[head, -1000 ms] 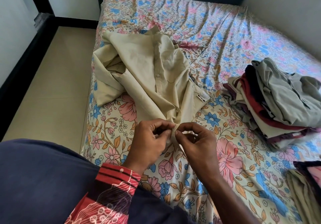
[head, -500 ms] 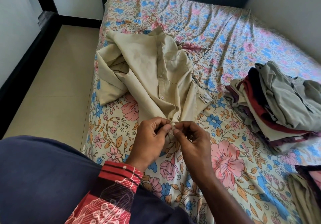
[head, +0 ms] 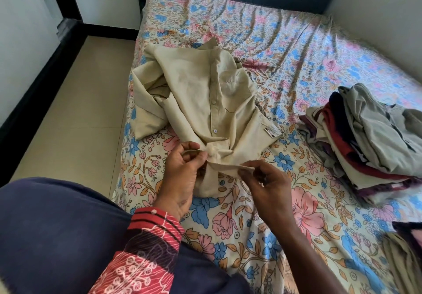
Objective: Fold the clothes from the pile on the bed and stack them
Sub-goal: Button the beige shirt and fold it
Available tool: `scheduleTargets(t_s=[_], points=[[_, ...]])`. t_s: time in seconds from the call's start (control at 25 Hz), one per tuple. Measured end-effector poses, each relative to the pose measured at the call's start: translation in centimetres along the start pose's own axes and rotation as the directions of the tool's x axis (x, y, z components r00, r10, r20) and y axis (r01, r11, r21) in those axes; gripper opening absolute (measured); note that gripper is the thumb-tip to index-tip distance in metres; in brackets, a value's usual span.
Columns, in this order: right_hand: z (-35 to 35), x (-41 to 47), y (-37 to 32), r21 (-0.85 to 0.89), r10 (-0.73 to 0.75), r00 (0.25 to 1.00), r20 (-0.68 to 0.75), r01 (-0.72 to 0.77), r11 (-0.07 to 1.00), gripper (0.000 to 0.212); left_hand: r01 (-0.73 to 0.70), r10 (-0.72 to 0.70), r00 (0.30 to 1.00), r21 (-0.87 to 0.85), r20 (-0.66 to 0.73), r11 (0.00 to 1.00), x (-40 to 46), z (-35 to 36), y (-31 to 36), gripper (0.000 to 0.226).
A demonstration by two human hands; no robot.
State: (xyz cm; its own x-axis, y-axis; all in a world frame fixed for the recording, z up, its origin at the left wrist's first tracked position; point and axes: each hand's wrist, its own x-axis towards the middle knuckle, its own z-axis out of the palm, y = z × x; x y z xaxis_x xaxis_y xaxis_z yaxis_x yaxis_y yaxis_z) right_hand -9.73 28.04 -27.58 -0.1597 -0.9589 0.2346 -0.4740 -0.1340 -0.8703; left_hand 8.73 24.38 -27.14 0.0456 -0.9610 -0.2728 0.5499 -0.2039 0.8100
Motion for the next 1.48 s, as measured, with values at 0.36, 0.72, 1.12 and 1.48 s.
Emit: scheduleTargets(t_s=[0.36,0.72,1.12,1.48], points=[[-1.6,0.8,-1.0,0.001,-0.113,0.989,0.099,0.114,0.994,0.033,-0.188,0.208,0.978,0.428,0.002,0.884,1.4,-0.4,-0.2,0.014],[6.2,15.7,-1.7,-0.16,-0.026,0.998,-0.062,0.016,0.987,0.005,-0.51,0.489,0.843,0.62,0.223,0.596,8.6,0.9,2.1,0.024],[9.8,18.3,-2.4,-0.223,-0.038,0.972,0.23,0.09,0.971,0.011,-0.345,0.341,0.936,0.404,0.085,0.847,14.8,1.0,4.5,0.047],[6.2,15.5,-1.9,-0.023,-0.104,0.994,-0.024,0.103,0.994,0.012,-0.234,0.292,0.956,0.651,0.018,0.722,14.8,-1.1,4.9,0.041]])
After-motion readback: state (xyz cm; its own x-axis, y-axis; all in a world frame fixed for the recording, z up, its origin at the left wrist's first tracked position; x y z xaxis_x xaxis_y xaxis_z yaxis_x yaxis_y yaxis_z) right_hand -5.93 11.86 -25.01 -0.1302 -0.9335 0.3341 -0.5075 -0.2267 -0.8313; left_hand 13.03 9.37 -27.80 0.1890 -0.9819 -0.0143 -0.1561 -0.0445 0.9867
